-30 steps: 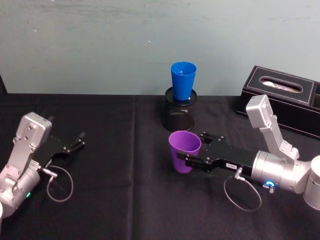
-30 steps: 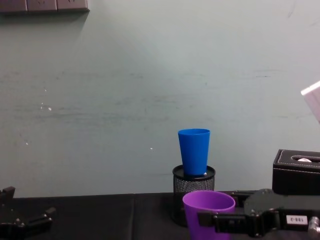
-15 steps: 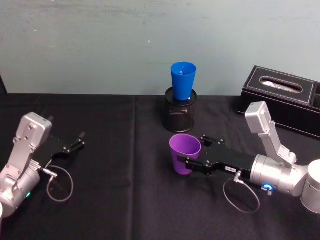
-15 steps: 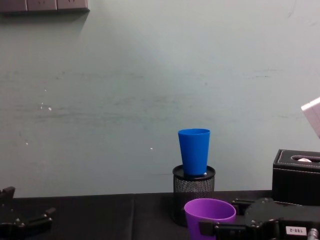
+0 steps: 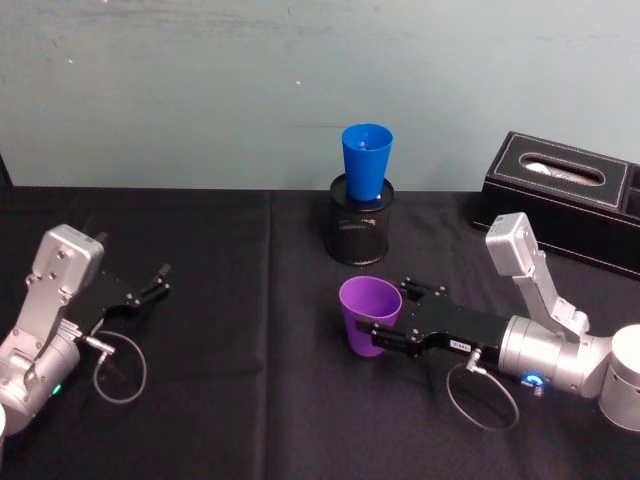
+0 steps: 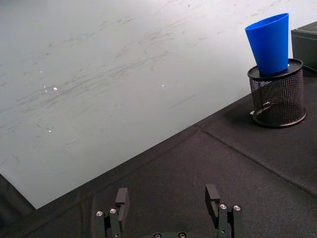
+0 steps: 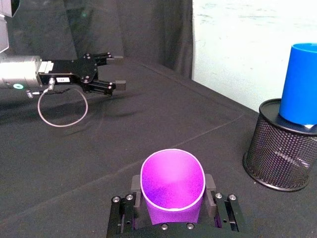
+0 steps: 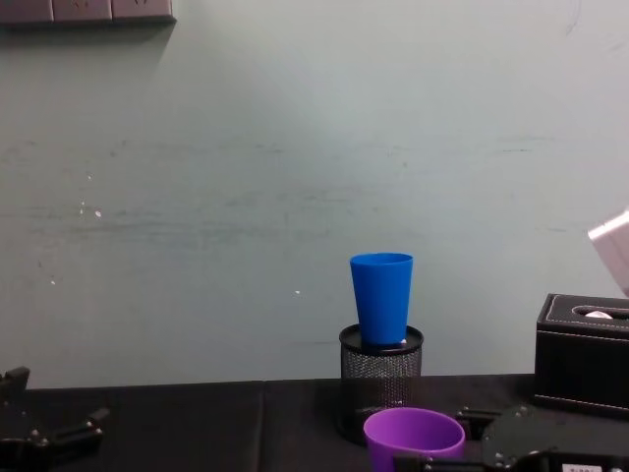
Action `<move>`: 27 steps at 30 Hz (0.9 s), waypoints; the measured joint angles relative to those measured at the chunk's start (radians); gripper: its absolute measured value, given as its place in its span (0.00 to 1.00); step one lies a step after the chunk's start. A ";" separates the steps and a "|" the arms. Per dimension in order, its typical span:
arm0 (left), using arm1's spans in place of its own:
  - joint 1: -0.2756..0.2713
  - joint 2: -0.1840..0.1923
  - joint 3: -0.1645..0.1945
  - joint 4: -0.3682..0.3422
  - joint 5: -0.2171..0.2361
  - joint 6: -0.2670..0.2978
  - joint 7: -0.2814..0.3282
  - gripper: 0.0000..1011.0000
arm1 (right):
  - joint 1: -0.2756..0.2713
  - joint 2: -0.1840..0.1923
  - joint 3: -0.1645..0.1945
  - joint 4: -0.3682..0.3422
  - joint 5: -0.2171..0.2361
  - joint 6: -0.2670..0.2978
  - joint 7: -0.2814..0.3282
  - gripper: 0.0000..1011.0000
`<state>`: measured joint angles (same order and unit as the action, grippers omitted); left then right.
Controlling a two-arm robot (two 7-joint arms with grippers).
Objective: Pick up one cup with a gripper and tap it against the other cup.
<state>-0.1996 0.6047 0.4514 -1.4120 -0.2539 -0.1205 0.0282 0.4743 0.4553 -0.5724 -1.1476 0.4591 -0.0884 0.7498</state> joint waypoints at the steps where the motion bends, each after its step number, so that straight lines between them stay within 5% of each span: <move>1: 0.000 0.000 0.000 0.000 0.000 0.000 0.000 1.00 | 0.001 -0.002 0.000 0.007 -0.002 -0.003 0.004 0.72; 27: 0.000 0.000 0.000 0.000 0.000 0.000 0.000 1.00 | 0.011 -0.018 0.002 0.048 -0.020 -0.010 0.017 0.72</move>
<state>-0.1995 0.6047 0.4514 -1.4120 -0.2539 -0.1205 0.0283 0.4848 0.4370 -0.5708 -1.1000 0.4392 -0.0988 0.7672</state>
